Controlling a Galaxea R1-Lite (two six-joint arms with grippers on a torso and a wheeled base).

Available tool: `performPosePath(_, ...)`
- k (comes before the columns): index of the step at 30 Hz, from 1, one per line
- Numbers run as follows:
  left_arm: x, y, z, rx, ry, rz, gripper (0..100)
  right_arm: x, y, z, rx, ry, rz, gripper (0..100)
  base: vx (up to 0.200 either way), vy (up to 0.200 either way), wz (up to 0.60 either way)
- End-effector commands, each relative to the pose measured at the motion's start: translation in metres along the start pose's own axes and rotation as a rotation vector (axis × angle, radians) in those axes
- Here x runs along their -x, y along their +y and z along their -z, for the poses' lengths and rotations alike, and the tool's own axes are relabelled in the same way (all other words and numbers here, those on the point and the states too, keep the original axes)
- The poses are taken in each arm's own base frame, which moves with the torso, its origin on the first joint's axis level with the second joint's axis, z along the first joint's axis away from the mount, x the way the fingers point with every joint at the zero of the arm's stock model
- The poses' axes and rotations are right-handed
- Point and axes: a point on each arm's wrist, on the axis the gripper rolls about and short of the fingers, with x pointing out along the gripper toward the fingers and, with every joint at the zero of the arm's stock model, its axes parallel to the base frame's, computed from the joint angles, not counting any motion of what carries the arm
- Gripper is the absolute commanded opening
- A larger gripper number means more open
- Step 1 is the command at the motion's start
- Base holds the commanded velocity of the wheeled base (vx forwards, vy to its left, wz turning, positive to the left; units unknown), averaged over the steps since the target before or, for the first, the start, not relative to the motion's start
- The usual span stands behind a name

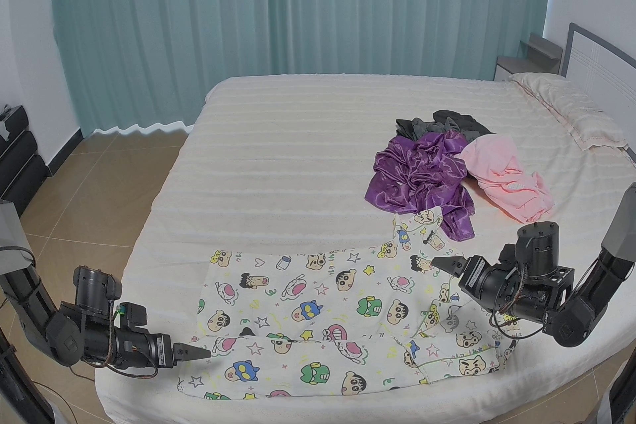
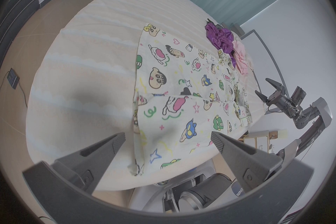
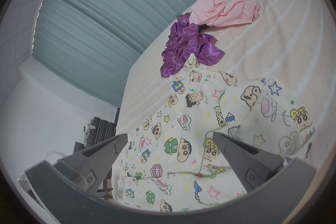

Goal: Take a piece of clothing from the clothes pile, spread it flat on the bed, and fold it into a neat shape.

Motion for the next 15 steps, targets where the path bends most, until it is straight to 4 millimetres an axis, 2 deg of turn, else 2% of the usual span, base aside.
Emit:
performPosePath(1, 0.0, -0.0003, -0.0008, -0.001, -0.003, 0.0, 100, 0.0006, 0.0007, -0.0004, 0.0, -0.002, -0.003, 100, 0.0, 0.0, 0.0)
performPosePath(10, -0.0003, -0.0011, -0.0034, 0.039, -0.018, 0.005, 100, 0.0017, 0.0017, -0.0012, 0.001, -0.006, -0.008, 100, 0.0, 0.0, 0.0)
performPosePath(15, -0.0009, -0.002, -0.0084, 0.072, -0.038, 0.01, 100, 0.002, 0.002, -0.0014, 0.001, -0.007, -0.009, 100, 0.0, -0.2, 0.0)
